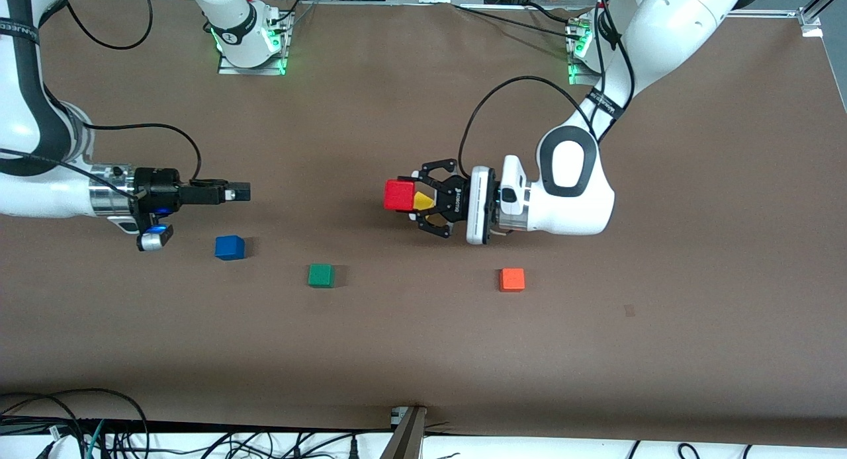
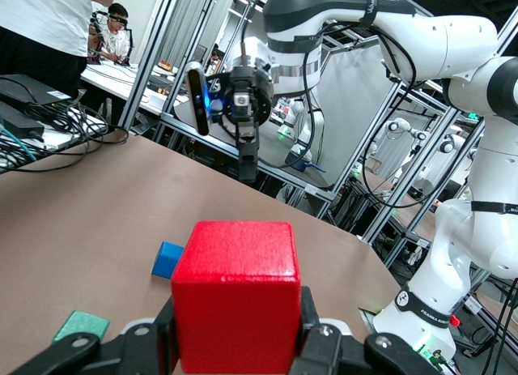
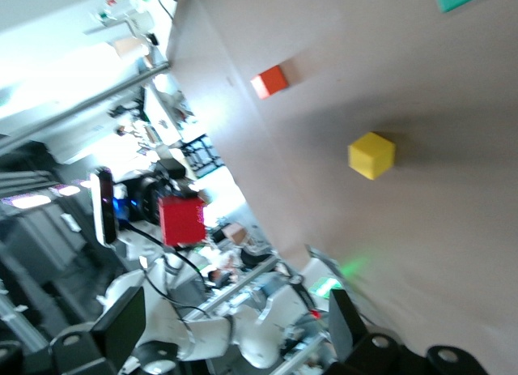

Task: Pass red block to right arm, stack on blue
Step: 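Lift the red cube with the left gripper while the right gripper approaches, then close the right gripper on the red cube held by the left gripper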

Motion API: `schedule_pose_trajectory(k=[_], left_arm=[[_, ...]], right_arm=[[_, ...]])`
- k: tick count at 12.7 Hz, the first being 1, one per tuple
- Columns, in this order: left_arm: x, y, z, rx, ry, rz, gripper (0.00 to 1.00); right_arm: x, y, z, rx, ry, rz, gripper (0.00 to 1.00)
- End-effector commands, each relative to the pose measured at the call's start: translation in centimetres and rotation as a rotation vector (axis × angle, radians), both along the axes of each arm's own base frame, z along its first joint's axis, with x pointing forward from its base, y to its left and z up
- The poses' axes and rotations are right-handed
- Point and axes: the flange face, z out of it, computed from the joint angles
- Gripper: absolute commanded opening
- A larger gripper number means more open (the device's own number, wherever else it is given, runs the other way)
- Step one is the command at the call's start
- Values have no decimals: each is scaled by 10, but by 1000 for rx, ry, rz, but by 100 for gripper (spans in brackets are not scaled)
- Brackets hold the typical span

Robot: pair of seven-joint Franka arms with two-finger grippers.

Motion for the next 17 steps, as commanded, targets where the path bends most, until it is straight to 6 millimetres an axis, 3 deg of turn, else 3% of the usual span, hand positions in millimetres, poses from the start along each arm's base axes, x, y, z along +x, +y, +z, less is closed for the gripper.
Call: schedule_pose_trajectory(k=[1,4,8,11,13,17], left_arm=[[7,-4,1,-22,-72,26,24],[9,-5,-10,-6,-196,41,24],[3,-16,-15,-26,-167,51,24],[1,-19,-15,-32,-159,54,24],[1,-19,-15,-33,-157,56,24],[3,-15,-17,-32,-160,59,24]], right_arm=[[-16,42,-16,53,25,-79,100],[-16,82,-19,37,8,-122,100],[-20,129,-26,42,-8,-170,100],[-22,145,-40,52,-15,-160,100],[-22,149,-39,51,-20,-156,100],[-25,179,-49,60,-40,-185,100]])
